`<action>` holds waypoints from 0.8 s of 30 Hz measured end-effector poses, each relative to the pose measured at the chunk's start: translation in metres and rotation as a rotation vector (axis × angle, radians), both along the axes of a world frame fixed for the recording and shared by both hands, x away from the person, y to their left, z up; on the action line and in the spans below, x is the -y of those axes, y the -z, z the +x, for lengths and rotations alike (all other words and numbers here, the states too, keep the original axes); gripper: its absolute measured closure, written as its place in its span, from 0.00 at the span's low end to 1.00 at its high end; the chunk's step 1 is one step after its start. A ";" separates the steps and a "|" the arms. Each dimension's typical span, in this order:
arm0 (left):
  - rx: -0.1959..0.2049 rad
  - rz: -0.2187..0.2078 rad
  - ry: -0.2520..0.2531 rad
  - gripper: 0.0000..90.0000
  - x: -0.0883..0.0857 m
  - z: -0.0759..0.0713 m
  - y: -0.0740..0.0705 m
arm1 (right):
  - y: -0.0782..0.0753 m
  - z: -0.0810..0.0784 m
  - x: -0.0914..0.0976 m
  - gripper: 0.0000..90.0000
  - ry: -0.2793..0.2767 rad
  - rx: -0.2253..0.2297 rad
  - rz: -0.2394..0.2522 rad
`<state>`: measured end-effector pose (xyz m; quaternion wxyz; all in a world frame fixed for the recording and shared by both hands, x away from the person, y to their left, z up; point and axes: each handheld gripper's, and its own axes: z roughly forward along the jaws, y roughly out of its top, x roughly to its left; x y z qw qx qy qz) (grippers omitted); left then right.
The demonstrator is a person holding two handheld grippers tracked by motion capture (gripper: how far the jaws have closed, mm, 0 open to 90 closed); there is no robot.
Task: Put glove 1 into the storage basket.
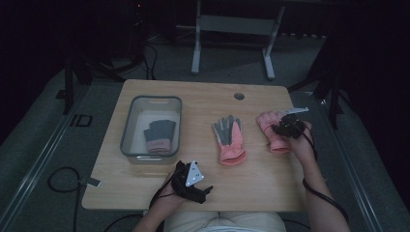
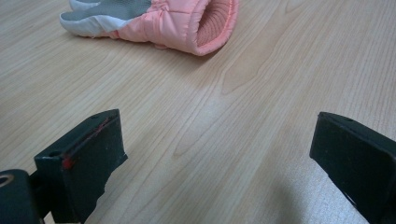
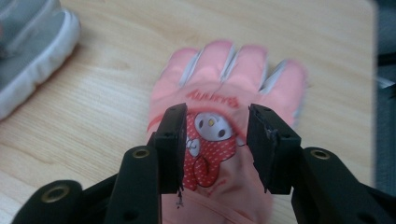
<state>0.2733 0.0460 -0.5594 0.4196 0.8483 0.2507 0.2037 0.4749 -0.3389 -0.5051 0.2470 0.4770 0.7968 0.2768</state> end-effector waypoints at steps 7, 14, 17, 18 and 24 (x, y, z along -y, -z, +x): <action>-0.004 -0.008 -0.003 0.03 -0.002 0.001 -0.001 | 0.020 0.004 -0.001 0.79 0.010 -0.026 -0.013; 0.001 -0.001 -0.007 0.03 -0.001 0.001 0.000 | 0.018 0.002 -0.005 0.95 0.024 -0.024 -0.023; 0.001 -0.008 -0.009 0.03 -0.001 0.001 -0.001 | 0.007 -0.001 -0.007 0.96 0.055 -0.027 -0.006; 0.000 -0.010 -0.009 0.03 -0.001 0.001 -0.001 | 0.001 -0.004 -0.008 0.96 0.062 -0.022 0.004; 0.005 0.001 -0.005 0.03 0.000 0.000 0.000 | -0.034 -0.027 -0.021 0.97 0.111 0.031 0.071</action>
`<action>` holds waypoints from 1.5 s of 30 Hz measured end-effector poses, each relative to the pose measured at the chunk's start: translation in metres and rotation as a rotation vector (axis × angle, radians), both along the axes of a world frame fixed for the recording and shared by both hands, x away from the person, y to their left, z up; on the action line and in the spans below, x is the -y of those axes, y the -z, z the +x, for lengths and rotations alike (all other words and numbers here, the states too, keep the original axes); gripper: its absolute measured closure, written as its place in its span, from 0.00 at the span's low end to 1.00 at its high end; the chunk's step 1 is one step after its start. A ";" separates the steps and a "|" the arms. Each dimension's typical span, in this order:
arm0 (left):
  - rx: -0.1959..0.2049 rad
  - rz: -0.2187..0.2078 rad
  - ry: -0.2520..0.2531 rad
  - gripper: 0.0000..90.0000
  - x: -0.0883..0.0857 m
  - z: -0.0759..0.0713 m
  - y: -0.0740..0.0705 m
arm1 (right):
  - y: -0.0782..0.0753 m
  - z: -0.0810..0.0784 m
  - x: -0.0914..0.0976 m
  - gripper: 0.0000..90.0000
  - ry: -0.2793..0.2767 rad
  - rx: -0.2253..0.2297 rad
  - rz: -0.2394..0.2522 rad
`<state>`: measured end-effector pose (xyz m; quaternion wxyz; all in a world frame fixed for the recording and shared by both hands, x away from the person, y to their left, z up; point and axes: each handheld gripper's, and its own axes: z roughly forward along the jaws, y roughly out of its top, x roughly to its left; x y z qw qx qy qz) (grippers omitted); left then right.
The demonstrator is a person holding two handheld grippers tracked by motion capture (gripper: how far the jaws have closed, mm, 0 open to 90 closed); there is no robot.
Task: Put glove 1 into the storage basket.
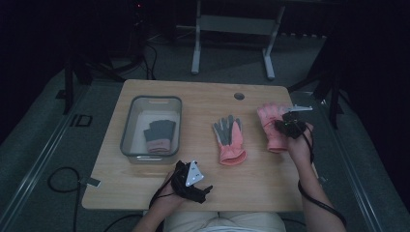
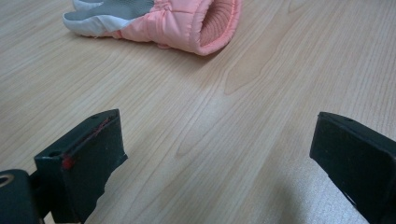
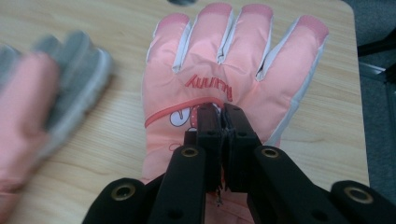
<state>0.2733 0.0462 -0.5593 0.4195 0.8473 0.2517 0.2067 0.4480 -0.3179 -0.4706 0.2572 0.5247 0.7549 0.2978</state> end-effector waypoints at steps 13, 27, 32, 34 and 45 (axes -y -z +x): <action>0.013 0.004 0.000 0.03 0.000 -0.001 0.000 | -0.012 -0.046 -0.014 0.97 0.121 0.016 0.025; 0.011 -0.001 -0.004 0.03 0.000 -0.001 0.001 | 0.031 -0.038 -0.023 0.96 0.175 -0.062 0.046; 0.015 0.005 -0.002 0.03 0.000 -0.001 0.001 | 0.041 -0.033 -0.026 0.95 0.188 -0.075 0.049; 0.017 0.008 -0.001 0.03 0.000 -0.001 0.001 | 0.047 -0.031 -0.027 0.93 0.187 -0.081 0.052; 0.009 0.005 -0.004 0.03 0.000 0.000 0.001 | 0.029 -0.039 -0.016 0.75 0.106 -0.035 0.083</action>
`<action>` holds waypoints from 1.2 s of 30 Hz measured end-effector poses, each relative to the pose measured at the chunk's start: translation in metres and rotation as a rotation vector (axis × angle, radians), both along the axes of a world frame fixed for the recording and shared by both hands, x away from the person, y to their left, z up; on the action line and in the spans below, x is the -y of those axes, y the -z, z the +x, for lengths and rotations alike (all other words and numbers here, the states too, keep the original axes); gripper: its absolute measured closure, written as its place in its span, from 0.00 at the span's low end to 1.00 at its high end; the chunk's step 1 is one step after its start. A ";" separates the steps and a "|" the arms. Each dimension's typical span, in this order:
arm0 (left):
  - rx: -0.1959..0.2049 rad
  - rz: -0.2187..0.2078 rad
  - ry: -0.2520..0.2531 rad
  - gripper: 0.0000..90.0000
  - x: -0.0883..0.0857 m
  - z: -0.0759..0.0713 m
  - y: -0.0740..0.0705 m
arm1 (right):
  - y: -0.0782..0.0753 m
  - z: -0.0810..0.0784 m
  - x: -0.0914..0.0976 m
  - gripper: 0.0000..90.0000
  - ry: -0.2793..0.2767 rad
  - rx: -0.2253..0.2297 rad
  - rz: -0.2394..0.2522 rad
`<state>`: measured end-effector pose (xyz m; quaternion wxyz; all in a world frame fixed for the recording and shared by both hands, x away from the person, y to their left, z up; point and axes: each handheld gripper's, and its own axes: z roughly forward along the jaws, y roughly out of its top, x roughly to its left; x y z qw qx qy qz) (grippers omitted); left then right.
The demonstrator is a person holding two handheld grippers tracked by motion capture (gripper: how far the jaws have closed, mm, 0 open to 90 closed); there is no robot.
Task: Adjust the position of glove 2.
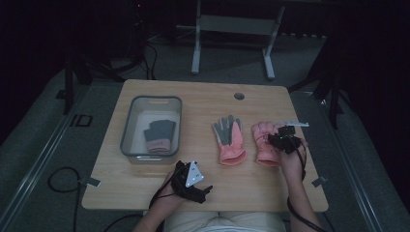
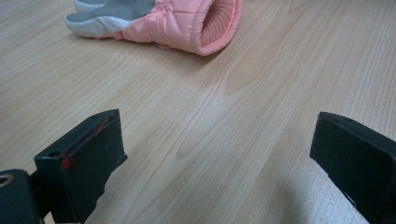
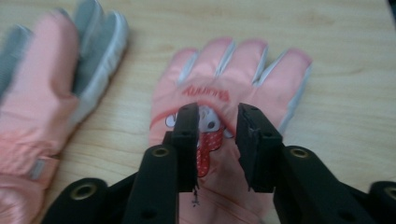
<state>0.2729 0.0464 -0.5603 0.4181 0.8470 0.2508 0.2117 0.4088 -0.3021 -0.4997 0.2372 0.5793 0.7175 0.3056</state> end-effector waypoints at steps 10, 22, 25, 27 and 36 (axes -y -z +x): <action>-0.001 0.000 -0.003 0.03 0.001 0.000 0.000 | -0.028 -0.002 0.017 0.67 -0.235 0.039 -0.022; -0.002 -0.004 0.001 0.03 0.000 0.000 -0.001 | 0.004 0.007 0.013 0.64 -0.242 -0.018 -0.065; -0.003 -0.001 0.004 0.03 0.001 0.000 -0.001 | 0.014 0.010 0.009 0.67 -0.234 -0.040 -0.091; -0.001 0.001 0.006 0.03 0.001 0.000 0.000 | 0.018 0.010 0.008 0.68 -0.228 -0.049 -0.101; -0.002 -0.003 0.004 0.03 0.001 0.000 0.000 | 0.025 0.011 0.003 0.94 -0.167 -0.065 -0.084</action>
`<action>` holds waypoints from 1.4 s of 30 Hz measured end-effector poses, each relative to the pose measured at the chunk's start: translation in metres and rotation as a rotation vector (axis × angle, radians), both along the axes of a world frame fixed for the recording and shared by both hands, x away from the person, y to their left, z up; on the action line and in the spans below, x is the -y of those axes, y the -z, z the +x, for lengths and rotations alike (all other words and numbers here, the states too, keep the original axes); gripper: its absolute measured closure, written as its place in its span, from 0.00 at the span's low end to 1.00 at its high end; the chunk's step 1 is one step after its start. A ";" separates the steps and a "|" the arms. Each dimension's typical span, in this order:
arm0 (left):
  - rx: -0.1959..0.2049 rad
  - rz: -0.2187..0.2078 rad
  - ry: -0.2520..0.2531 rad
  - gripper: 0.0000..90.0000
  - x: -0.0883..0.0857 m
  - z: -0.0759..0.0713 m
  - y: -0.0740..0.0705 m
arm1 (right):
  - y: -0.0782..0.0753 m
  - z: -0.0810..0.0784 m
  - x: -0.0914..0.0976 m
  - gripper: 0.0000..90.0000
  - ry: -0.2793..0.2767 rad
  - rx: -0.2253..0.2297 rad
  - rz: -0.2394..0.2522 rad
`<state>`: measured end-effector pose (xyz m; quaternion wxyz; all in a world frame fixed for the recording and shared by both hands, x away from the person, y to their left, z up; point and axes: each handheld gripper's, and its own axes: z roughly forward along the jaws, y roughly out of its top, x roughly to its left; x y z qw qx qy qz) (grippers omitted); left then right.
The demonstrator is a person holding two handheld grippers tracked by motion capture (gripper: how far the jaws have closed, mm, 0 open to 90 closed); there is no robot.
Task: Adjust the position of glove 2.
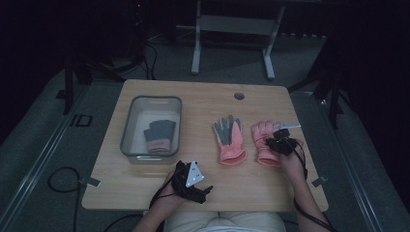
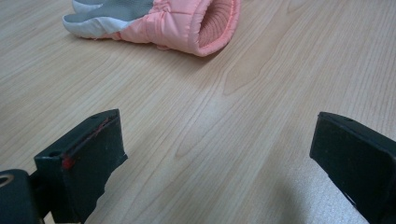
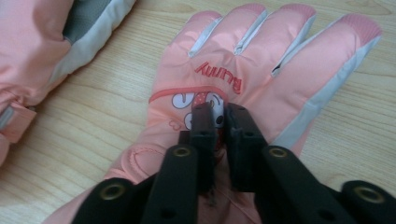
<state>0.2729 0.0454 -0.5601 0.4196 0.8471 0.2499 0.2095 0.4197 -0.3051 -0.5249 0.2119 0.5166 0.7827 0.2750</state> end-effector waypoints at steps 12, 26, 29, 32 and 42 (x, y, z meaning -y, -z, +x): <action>-0.001 0.002 -0.004 0.03 0.000 0.000 0.000 | -0.052 -0.002 -0.012 0.97 0.005 0.071 0.016; -0.005 0.000 -0.007 0.03 -0.001 0.001 0.000 | -0.116 -0.008 -0.052 0.97 -0.076 0.172 0.059; -0.004 0.002 -0.005 0.03 0.000 0.000 0.000 | -0.126 -0.011 -0.065 0.97 -0.099 0.187 0.060; -0.004 -0.001 -0.003 0.03 0.000 0.000 0.000 | -0.132 -0.014 -0.078 0.97 -0.127 0.199 0.058; -0.003 0.000 0.001 0.03 0.000 0.000 0.000 | -0.134 -0.019 -0.113 0.97 -0.167 0.186 0.055</action>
